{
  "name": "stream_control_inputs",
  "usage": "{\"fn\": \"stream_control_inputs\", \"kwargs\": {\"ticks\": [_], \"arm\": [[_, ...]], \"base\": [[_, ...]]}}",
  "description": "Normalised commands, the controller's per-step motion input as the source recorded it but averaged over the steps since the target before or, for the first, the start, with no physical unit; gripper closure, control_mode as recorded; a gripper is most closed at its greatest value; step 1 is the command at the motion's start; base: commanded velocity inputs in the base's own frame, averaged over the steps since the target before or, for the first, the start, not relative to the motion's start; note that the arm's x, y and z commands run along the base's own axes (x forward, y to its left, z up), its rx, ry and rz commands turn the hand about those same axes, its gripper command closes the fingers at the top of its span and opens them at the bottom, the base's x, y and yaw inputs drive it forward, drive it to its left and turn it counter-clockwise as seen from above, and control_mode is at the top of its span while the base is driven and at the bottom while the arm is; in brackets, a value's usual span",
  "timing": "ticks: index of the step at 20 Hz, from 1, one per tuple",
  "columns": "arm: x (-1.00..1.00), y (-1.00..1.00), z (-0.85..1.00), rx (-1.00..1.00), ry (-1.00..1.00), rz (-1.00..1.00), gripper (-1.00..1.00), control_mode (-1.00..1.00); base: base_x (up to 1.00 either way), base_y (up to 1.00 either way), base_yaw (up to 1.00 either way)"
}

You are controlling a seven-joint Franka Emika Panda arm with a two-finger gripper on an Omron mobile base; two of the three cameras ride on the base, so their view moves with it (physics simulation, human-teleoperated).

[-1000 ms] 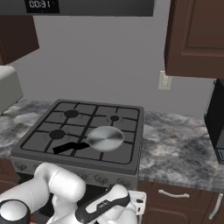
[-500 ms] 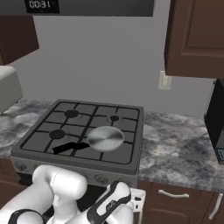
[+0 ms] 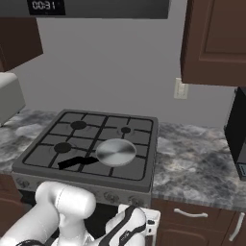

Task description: Turn on the front right burner of the stove.

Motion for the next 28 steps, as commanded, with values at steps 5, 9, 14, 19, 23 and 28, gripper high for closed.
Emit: {"fn": "stream_control_inputs", "kwargs": {"ticks": [5,9,14,19,23,28], "arm": [[0.08,0.00,0.00,0.04,-0.06,0.00,1.00,-1.00],[0.04,0.00,0.00,0.01,0.00,0.00,1.00,-1.00],[0.00,0.00,0.00,0.00,0.00,0.00,1.00,-1.00],[0.00,0.04,0.02,0.00,0.00,0.01,1.00,-1.00],[0.00,0.11,0.12,0.00,0.01,0.03,1.00,-1.00],[0.00,0.08,0.19,-0.04,0.04,0.06,1.00,-1.00]], "base": [[0.00,0.00,0.00],[0.00,0.00,0.00],[0.00,0.00,0.00],[0.00,0.00,0.00],[0.00,0.00,0.00],[0.00,0.00,0.00]]}}
